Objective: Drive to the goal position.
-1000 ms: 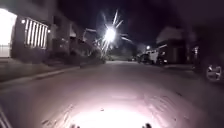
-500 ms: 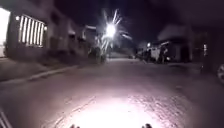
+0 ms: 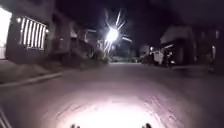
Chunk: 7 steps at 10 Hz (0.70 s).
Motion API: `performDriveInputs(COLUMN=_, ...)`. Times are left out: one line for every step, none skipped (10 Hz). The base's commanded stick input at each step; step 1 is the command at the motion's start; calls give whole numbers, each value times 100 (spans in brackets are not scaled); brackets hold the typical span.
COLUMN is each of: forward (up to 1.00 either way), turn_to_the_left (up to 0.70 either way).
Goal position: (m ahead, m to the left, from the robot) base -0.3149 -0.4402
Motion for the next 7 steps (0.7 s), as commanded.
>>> performDriveInputs(forward=85, turn_to_the_left=0)
performDriveInputs(forward=85, turn_to_the_left=0)
performDriveInputs(forward=85, turn_to_the_left=0)
performDriveInputs(forward=85, turn_to_the_left=0)
performDriveInputs(forward=85, turn_to_the_left=0)
performDriveInputs(forward=85, turn_to_the_left=0)
performDriveInputs(forward=85, turn_to_the_left=-4)
